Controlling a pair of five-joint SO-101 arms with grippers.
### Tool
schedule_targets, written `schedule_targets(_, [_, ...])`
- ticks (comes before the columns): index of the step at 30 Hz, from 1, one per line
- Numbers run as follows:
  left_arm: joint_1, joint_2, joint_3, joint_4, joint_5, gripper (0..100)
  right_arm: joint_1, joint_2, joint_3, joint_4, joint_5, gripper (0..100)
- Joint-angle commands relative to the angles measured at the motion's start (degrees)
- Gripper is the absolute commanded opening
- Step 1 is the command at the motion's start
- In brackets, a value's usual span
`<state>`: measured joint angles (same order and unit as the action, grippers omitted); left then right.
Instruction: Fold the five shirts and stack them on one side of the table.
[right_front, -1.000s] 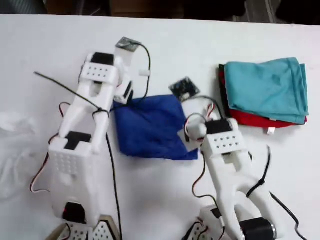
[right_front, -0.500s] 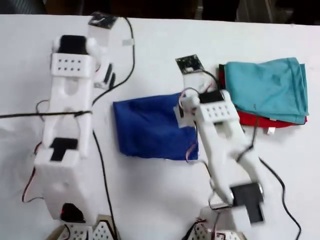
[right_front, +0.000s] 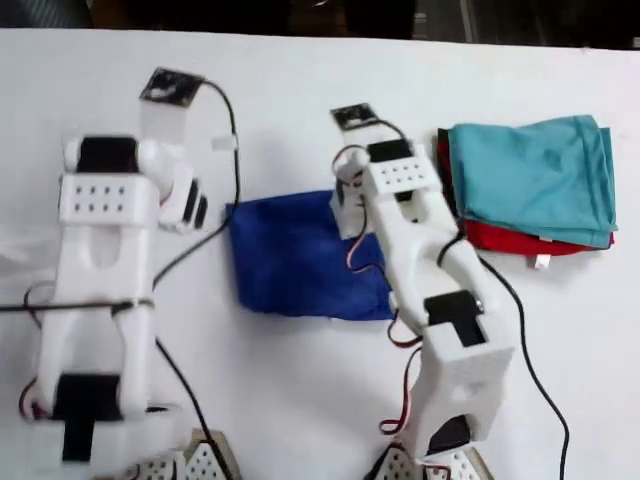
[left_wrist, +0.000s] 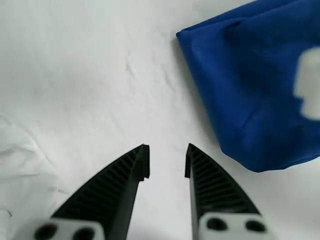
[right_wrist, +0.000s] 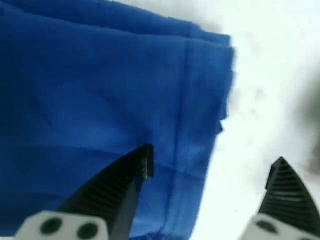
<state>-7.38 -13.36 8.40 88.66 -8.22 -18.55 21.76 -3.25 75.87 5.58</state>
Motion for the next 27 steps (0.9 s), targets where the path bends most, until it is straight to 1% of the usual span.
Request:
schedule_targets(1, [-0.70,-9.76,7.34,-3.43,-0.62,14,-1.80,1.54,-2.29,-0.75,-0.44,34.8])
schedule_targets(5, [-2.81,-16.70,13.32,-6.33,-0.79,14,-1.80,6.11,-2.37,-2.95,-0.53,34.8])
schedule_targets(8, [-5.36,-19.52,16.66,-9.05,-5.45,14,-2.42,10.07,-2.99,-2.95,-0.53,34.8])
schedule_targets(10, [-6.77,-19.87,18.07,-9.85,-7.03,14,-3.03,13.05,-4.66,-1.36,-0.53,34.8])
schedule_targets(13, [-8.70,-19.87,18.86,-9.93,-7.12,14,-4.53,17.10,-10.29,4.00,-0.26,34.1])
schedule_targets(15, [-9.58,-19.87,18.86,-9.93,-7.21,14,-5.76,20.26,-14.68,7.60,0.00,29.3])
schedule_targets(18, [-10.64,-20.04,18.59,-9.93,-7.21,14,-7.16,25.45,-21.89,11.91,0.26,17.5])
schedule_targets(23, [-12.04,-20.22,18.51,-9.93,-7.21,14,-7.16,32.92,-34.81,19.82,5.01,2.1])
schedule_targets(27, [-12.57,-20.04,18.51,-9.93,-7.30,14,-5.14,37.05,-41.76,22.73,5.10,1.9])
